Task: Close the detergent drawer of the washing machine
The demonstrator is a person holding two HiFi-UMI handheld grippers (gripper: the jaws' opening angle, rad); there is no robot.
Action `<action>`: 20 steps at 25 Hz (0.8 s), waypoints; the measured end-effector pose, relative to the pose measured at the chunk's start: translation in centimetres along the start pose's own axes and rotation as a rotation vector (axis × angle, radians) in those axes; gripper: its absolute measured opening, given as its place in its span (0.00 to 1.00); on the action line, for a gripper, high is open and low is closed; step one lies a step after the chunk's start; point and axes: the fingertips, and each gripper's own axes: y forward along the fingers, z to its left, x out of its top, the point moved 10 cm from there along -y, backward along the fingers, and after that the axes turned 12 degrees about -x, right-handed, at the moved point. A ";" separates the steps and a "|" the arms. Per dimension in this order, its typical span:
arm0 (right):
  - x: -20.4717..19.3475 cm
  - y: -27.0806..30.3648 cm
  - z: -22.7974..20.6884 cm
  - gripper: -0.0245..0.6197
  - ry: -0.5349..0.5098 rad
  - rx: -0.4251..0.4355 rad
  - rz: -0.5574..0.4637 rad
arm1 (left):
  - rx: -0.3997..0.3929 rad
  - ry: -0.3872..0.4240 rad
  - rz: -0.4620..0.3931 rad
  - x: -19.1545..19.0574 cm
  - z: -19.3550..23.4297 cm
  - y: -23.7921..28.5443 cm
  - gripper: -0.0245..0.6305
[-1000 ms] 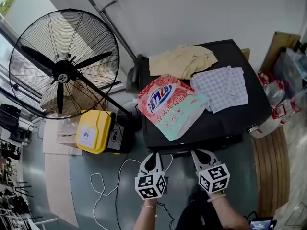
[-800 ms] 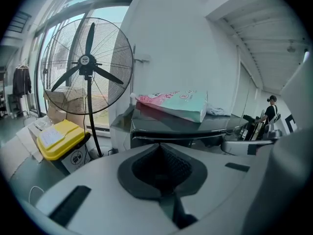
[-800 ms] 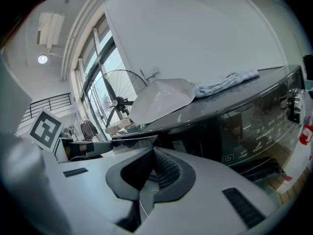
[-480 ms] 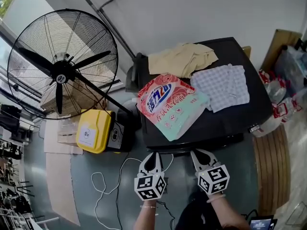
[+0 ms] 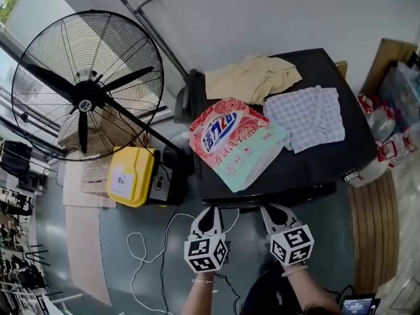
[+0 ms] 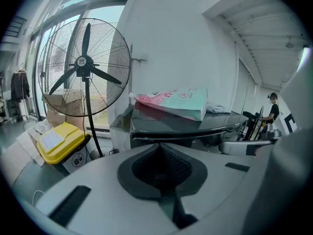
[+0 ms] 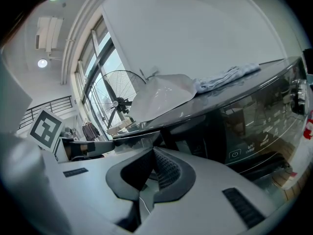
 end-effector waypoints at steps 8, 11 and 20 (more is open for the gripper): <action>0.0 0.3 -0.1 0.08 0.029 0.001 0.002 | -0.003 0.003 0.006 0.1 0.1 0.2 0.07; -0.1 0.3 -0.1 0.08 0.035 -0.001 0.004 | -0.006 0.005 0.008 0.0 0.2 0.2 0.07; -0.3 0.8 0.2 0.08 0.039 -0.002 0.015 | -0.024 0.009 0.002 0.1 0.4 0.3 0.07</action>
